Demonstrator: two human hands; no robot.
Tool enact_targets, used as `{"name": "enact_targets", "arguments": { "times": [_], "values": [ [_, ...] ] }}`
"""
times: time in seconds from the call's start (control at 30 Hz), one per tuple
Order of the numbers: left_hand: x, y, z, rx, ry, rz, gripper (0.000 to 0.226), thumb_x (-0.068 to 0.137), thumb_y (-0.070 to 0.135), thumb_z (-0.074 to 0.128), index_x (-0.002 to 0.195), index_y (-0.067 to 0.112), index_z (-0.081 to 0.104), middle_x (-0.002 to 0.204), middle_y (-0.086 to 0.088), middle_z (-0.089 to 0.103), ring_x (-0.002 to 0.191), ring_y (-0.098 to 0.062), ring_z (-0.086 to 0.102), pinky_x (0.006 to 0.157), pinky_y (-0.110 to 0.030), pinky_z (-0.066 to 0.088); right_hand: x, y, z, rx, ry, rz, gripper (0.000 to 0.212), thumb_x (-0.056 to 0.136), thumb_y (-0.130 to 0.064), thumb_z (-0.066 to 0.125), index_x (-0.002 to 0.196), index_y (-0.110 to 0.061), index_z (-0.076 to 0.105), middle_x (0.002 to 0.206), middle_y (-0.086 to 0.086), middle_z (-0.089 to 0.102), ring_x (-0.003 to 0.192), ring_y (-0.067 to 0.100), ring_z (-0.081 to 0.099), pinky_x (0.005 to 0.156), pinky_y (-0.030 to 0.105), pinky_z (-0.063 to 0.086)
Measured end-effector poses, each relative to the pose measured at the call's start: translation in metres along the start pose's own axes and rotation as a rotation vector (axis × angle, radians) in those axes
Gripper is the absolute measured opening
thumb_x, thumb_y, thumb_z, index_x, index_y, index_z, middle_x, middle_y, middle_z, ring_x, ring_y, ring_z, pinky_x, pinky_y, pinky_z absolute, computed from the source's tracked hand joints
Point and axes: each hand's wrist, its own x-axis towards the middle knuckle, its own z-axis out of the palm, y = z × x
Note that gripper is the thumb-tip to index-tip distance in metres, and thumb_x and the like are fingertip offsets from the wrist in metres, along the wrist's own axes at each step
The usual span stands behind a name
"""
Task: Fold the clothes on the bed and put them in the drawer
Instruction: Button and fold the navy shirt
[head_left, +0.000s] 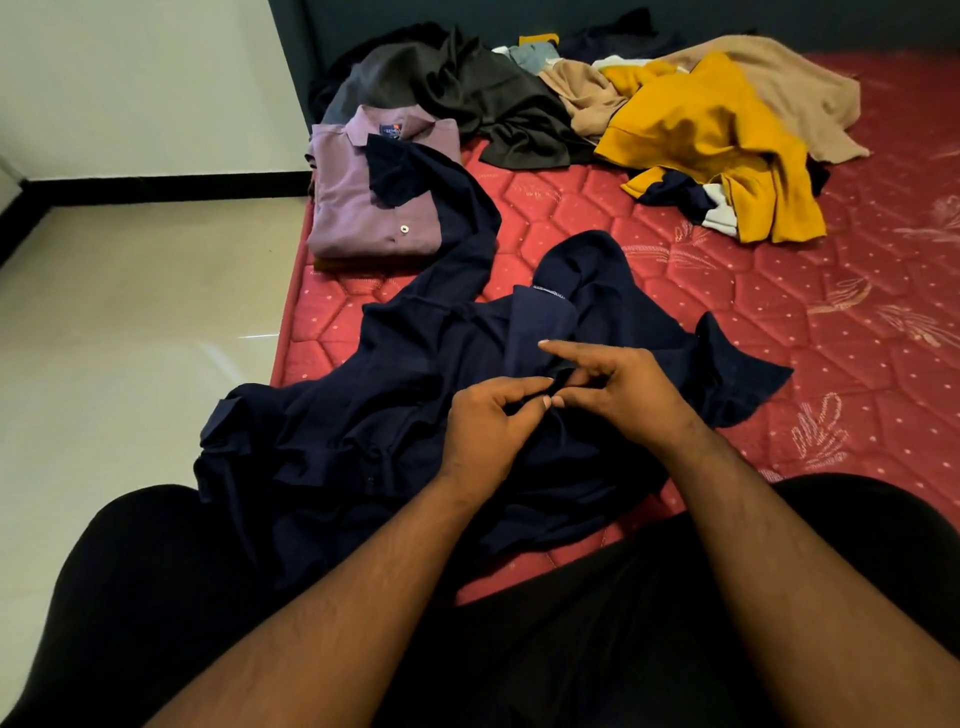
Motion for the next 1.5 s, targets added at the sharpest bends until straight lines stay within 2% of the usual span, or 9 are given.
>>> {"name": "enact_targets", "arguments": {
  "times": [0.37,0.53,0.67,0.77,0.87,1.0,1.1,1.27,1.5],
  "values": [
    [-0.005,0.004,0.002,-0.168,0.073,-0.093,0.018,0.080,0.003,0.075,0.095,0.011,0.078,0.091,0.003,0.076,0.088,-0.007,0.072,0.088,-0.029,0.056,0.003,0.005,0.000,-0.031,0.059,-0.036,0.023,0.072,-0.006,0.082,0.094,-0.006,0.077,0.093,0.005,0.075,0.079,-0.017,0.061,0.076,0.002,0.044],
    [-0.004,0.007,0.006,-0.164,0.145,-0.075,0.016,0.080,0.003,0.075,0.095,0.011,0.078,0.091,0.002,0.076,0.087,-0.007,0.072,0.087,-0.030,0.056,0.000,0.005,0.004,-0.138,0.147,-0.186,0.018,0.074,-0.008,0.080,0.092,-0.003,0.077,0.092,0.008,0.075,0.092,-0.007,0.059,0.079,0.001,0.044],
    [-0.005,0.008,0.007,-0.091,0.184,0.021,0.016,0.080,0.003,0.074,0.093,0.011,0.078,0.094,0.003,0.075,0.090,-0.003,0.070,0.088,-0.027,0.055,0.000,0.002,0.003,-0.202,0.112,-0.201,0.015,0.081,-0.015,0.074,0.091,-0.006,0.077,0.090,0.007,0.076,0.085,0.010,0.068,0.074,0.017,0.052],
    [-0.004,0.007,0.010,-0.045,0.206,0.077,0.015,0.078,0.004,0.074,0.091,0.011,0.078,0.097,0.001,0.075,0.094,-0.004,0.069,0.090,-0.026,0.053,0.000,-0.001,0.007,-0.404,0.109,-0.186,0.036,0.088,-0.034,0.048,0.084,-0.009,0.073,0.081,0.007,0.072,0.075,0.025,0.068,0.064,0.041,0.054],
    [-0.002,0.015,0.012,-0.240,0.165,-0.119,0.014,0.081,0.000,0.072,0.092,0.008,0.076,0.090,0.002,0.075,0.088,-0.006,0.070,0.086,-0.022,0.053,-0.001,-0.005,0.012,-0.489,0.151,-0.201,0.044,0.088,-0.037,0.036,0.079,-0.008,0.067,0.072,0.007,0.063,0.066,0.028,0.062,0.056,0.042,0.052],
    [0.001,0.018,0.011,-0.490,0.111,-0.369,0.011,0.086,-0.005,0.066,0.091,0.004,0.069,0.080,-0.002,0.072,0.074,-0.007,0.065,0.074,-0.016,0.051,-0.001,-0.004,0.011,-0.371,0.175,-0.206,0.015,0.085,-0.020,0.062,0.094,-0.010,0.070,0.076,0.002,0.067,0.070,0.022,0.064,0.064,0.039,0.055],
    [0.005,0.012,0.008,-0.532,0.058,-0.542,0.016,0.089,-0.001,0.064,0.102,0.007,0.069,0.083,-0.003,0.072,0.074,-0.007,0.065,0.073,-0.018,0.053,-0.003,-0.005,0.007,-0.275,0.131,-0.151,0.029,0.080,-0.010,0.074,0.109,-0.013,0.066,0.077,-0.004,0.068,0.073,0.015,0.065,0.072,0.033,0.053],
    [0.007,0.011,0.006,-0.486,-0.041,-0.594,0.013,0.086,0.002,0.070,0.098,0.005,0.073,0.092,-0.009,0.075,0.082,-0.016,0.071,0.076,-0.025,0.056,0.003,0.000,0.002,-0.325,0.002,-0.170,0.016,0.081,-0.004,0.071,0.094,-0.012,0.076,0.089,0.000,0.074,0.083,0.016,0.069,0.078,0.030,0.052],
    [0.021,0.026,0.001,-0.583,-0.025,-0.704,0.010,0.087,0.006,0.069,0.097,0.008,0.072,0.092,-0.008,0.075,0.085,-0.018,0.071,0.080,-0.029,0.058,-0.003,-0.008,-0.013,-0.112,0.092,-0.159,0.013,0.075,0.001,0.077,0.082,-0.010,0.077,0.081,-0.010,0.072,0.083,0.002,0.066,0.075,0.006,0.046]
  ]
}}
